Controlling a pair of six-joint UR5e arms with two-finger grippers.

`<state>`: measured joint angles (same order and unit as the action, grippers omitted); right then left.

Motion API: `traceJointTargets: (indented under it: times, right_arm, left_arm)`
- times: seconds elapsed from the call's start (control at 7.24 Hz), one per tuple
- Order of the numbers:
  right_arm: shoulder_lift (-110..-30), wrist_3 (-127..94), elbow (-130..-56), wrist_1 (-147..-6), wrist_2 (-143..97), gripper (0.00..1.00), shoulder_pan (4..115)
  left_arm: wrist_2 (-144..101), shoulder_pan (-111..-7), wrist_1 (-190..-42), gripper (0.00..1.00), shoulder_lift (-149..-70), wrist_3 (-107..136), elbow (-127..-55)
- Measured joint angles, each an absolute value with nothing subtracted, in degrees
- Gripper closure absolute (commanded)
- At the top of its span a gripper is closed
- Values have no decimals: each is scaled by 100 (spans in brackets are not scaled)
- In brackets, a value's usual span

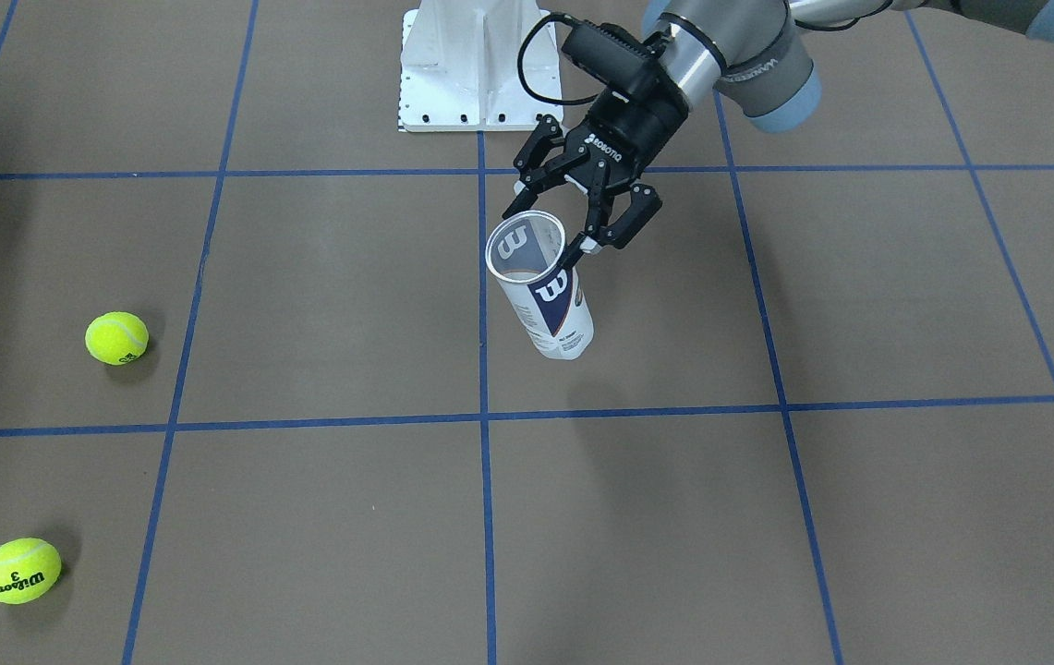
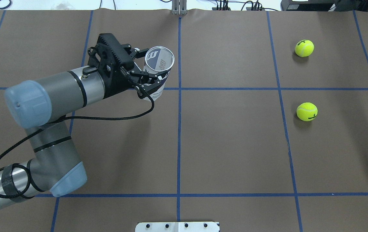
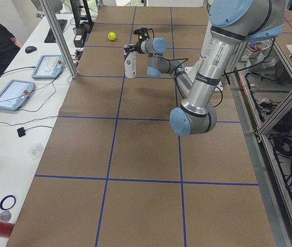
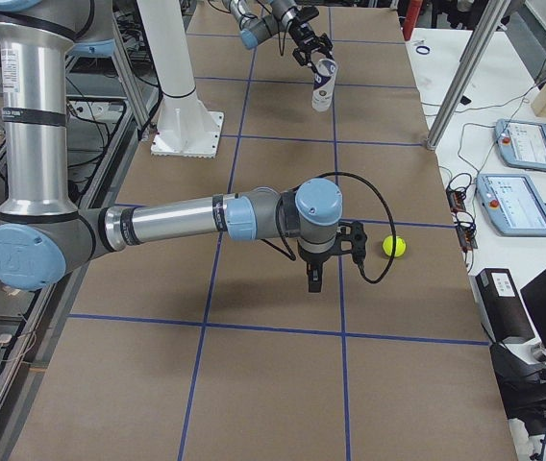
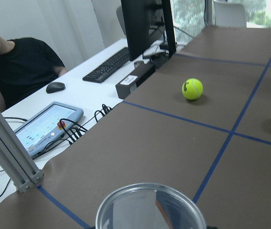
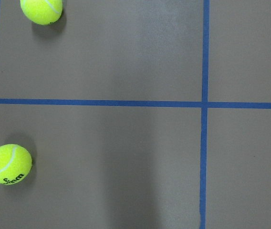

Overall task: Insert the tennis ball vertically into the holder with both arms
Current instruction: 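Tip the can upright with the left gripper and set it down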

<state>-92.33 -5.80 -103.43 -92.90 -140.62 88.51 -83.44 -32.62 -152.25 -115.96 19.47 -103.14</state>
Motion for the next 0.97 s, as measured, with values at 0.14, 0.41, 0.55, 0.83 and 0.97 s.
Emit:
traceJointTargets:
  times: [0.14, 0.41, 0.55, 0.83, 0.97]
  right_arm:
    - [-9231, -580, -10358, -9290, -14062, 1, 8851]
    - [-9229, -580, -10402, -9290, -14062, 1, 8851]
    - [-9229, -580, -10410, -9290, -14062, 1, 8851]
    - [-9229, -580, -10415, -9290, -14057, 1, 8851]
    - [-9229, -580, -10414, -9290, -14055, 1, 8851]
  left_arm:
    - [-8278, -3250, -15979, 58, -11465, 2063, -10074]
    - [-8240, -3215, -17322, 58, -11440, 2336, -9285]
    - [-8237, -3203, -17634, 58, -11469, 2390, -9020]
    - [-8236, -3180, -17796, 58, -11575, 2544, -8837]
    - [-8237, -3164, -17809, 58, -11624, 2741, -8759]
